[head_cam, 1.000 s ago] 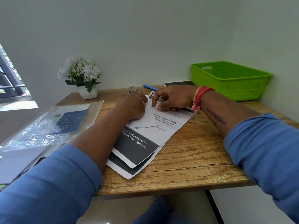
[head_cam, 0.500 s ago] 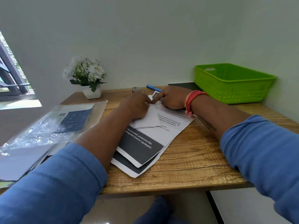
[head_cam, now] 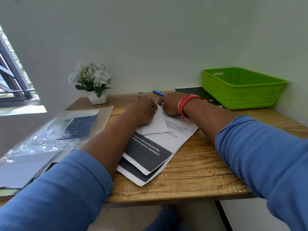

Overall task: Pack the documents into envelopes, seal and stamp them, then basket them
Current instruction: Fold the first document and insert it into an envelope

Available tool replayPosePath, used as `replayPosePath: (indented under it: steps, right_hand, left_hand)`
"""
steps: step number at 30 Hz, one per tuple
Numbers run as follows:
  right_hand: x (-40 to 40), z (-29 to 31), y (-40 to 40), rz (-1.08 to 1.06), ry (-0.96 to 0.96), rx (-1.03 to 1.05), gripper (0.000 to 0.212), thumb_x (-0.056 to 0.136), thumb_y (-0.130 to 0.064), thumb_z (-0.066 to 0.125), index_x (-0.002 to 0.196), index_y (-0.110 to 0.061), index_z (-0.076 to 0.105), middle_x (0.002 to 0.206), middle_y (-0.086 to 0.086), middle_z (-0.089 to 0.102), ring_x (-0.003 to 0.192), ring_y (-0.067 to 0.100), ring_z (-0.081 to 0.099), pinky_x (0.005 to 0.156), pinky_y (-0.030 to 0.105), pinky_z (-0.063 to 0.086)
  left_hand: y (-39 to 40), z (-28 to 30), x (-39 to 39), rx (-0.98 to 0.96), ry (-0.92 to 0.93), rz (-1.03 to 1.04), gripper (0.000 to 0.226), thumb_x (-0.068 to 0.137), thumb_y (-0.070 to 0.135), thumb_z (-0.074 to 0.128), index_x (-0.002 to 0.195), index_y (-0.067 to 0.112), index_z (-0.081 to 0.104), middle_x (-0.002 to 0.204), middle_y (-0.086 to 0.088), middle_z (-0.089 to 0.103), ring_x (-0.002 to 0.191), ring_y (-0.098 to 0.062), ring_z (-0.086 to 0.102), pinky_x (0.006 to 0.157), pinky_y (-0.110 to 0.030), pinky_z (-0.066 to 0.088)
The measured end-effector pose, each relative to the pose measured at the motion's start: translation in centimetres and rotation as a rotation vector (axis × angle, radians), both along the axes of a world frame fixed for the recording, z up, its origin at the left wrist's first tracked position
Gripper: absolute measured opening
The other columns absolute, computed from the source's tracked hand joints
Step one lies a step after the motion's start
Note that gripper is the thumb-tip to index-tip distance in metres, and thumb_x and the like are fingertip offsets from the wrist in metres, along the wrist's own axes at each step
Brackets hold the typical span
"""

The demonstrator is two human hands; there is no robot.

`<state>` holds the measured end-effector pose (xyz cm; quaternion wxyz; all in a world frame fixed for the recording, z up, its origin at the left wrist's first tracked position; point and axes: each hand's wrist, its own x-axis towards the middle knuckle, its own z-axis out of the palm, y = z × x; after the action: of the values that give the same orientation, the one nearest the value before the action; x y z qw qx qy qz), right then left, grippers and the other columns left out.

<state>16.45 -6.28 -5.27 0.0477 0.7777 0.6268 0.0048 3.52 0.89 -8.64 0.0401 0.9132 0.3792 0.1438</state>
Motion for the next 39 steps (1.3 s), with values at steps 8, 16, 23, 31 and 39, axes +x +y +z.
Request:
replayPosePath:
  steps: [8,16,23,31,39]
  right_hand:
    - [0.9,-0.9,0.5,0.042,-0.066,0.042,0.043,0.106,-0.040,0.034,0.136,-0.020,0.057,0.131,0.009,0.062,0.112,0.026,0.059,0.095,0.035,0.046]
    - [1.6,0.9,-1.9,0.059,0.113,-0.026,0.074,0.094,-0.060,0.054,0.155,-0.024,0.033,0.158,0.004,0.038,0.135,0.024,0.046,0.100,0.029,0.037]
    - [1.1,2.0,-3.5,0.017,0.193,-0.113,0.093,0.081,-0.064,0.068,0.157,-0.035,0.022,0.160,0.001,0.032,0.086,0.008,0.054,0.074,0.024,0.044]
    - [0.2,2.8,-4.6,0.049,0.257,-0.222,0.095,0.079,-0.059,0.073,0.157,-0.039,0.022,0.133,-0.003,0.050,0.091,0.012,0.053,0.081,0.029,0.046]
    - [0.3,2.9,-4.2,0.085,0.276,-0.301,0.111,0.069,-0.059,0.080,0.157,-0.043,0.014,0.118,-0.004,0.043,0.099,0.015,0.056,0.088,0.033,0.054]
  left_hand:
    - [0.0,-0.1,0.1,-0.007,0.011,0.017,0.032,0.101,0.026,0.053,0.130,0.032,0.066,0.147,-0.001,0.055,0.135,-0.026,0.049,0.113,-0.039,0.038]
    - [-0.6,0.2,0.0,-0.021,-0.002,0.014,0.032,0.102,0.026,0.053,0.131,0.028,0.066,0.149,-0.001,0.053,0.136,-0.024,0.049,0.112,-0.035,0.038]
    - [-0.7,0.3,0.1,-0.007,0.021,0.022,0.033,0.103,0.025,0.053,0.133,0.027,0.065,0.150,-0.003,0.052,0.135,-0.026,0.050,0.111,-0.036,0.039]
    - [-0.3,0.1,0.2,-0.006,0.026,0.026,0.033,0.102,0.027,0.054,0.133,0.030,0.064,0.150,-0.001,0.052,0.135,-0.024,0.049,0.112,-0.038,0.040]
    - [-0.3,-0.1,0.4,0.016,0.039,0.021,0.034,0.103,0.025,0.052,0.134,0.030,0.064,0.146,-0.001,0.056,0.131,-0.023,0.052,0.108,-0.039,0.044]
